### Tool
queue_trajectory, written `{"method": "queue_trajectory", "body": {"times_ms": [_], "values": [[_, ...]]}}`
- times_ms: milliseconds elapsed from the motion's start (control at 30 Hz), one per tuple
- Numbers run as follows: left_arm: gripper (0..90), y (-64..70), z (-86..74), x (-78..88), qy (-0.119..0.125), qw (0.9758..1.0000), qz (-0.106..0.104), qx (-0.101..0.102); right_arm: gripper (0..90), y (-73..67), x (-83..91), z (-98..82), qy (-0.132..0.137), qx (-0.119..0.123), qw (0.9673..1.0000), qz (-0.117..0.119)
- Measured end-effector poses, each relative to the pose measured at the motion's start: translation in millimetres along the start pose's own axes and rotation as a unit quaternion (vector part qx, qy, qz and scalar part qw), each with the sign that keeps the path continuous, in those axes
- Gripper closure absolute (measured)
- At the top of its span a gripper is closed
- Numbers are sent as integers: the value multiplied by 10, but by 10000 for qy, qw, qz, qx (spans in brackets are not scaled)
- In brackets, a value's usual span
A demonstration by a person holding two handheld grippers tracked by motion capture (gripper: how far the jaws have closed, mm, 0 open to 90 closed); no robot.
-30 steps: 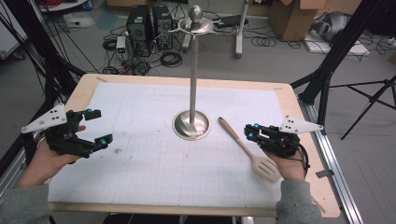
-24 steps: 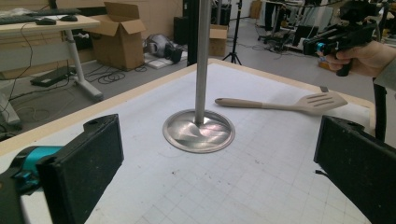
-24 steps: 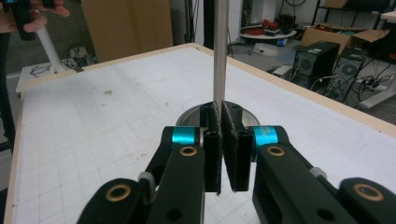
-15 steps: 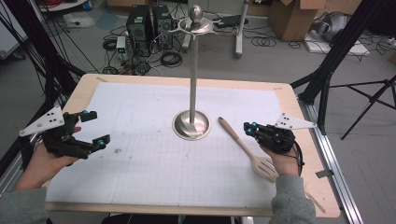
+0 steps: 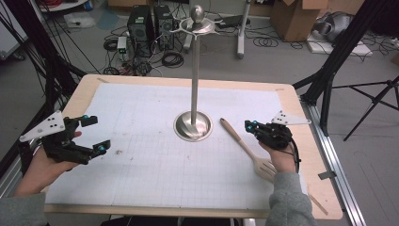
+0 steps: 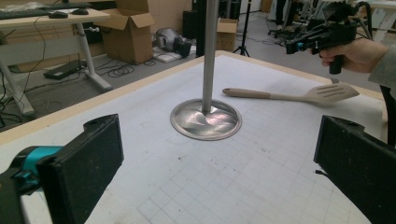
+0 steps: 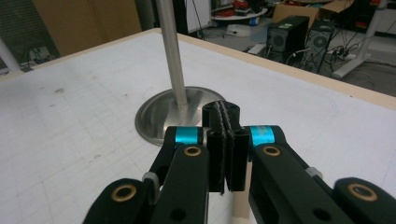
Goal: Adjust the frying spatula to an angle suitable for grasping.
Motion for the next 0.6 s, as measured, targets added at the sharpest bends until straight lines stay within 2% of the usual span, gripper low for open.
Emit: {"method": "queue_trajectory", "body": {"times_ms": [167, 533, 600], "values": [[18, -11, -42, 12, -71, 10000, 25, 28, 897, 37, -91, -69, -255, 59, 9996, -65], [19, -4, -71, 14, -115, 9999, 51, 30, 898, 138, -169, -126, -388, 55, 9989, -248], [18, -9, -83, 18, -140, 9999, 68, 37, 898, 154, -213, -146, -521, 31, 9982, -278]]}}
Point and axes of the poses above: each handheld gripper's, and its own axes: x roughly backward along the jaws, z roughly out of its top, y roughly to its right, the point moved 6 cm from there along -x, roughly forward along the jaws, and after that the axes turned 3 degrees about y, right-handed, at the moved point
